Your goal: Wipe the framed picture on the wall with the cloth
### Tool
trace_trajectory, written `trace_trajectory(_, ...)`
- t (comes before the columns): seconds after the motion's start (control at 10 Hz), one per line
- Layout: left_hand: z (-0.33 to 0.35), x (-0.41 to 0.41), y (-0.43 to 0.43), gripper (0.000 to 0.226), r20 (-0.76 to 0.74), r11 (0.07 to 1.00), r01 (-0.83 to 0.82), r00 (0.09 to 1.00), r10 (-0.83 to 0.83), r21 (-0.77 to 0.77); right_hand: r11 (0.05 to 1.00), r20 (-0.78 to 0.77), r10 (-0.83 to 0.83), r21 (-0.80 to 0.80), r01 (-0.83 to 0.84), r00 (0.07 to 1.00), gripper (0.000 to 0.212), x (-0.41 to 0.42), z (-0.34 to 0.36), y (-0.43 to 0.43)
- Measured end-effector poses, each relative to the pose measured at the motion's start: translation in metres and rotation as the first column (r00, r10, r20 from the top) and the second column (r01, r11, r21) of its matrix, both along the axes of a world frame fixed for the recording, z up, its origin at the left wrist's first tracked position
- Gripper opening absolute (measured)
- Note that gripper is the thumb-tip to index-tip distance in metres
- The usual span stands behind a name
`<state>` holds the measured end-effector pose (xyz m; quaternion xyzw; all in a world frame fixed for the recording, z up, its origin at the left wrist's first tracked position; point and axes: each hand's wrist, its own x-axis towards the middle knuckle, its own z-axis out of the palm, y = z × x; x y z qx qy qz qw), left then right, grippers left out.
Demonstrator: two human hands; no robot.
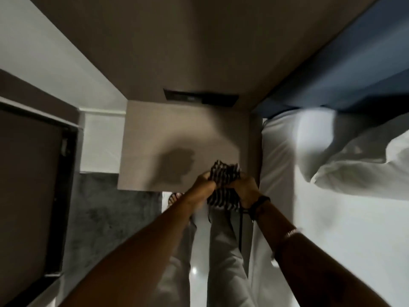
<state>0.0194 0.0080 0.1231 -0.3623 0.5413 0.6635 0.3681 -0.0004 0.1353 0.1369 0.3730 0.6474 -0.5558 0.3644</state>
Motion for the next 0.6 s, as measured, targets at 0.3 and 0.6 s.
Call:
trace_trajectory(0.3, -0.143, -0.033, 0.02, 0.037, -0.049, 0.966, 0.176, 0.981, -0.189, -0.19, 0.989, 0.1, 0.087, 0.107, -0.098, 0.991, 0.039, -0.045, -0.147, 0.004)
trace_trajectory(0.6, -0.11, -0.028, -0.003, 0.051, 0.078, 0.791, 0.269, 0.959, -0.271, -0.549, 0.796, 0.292, 0.467, 0.272, -0.541, 0.834, 0.079, -0.047, -0.118, 0.029)
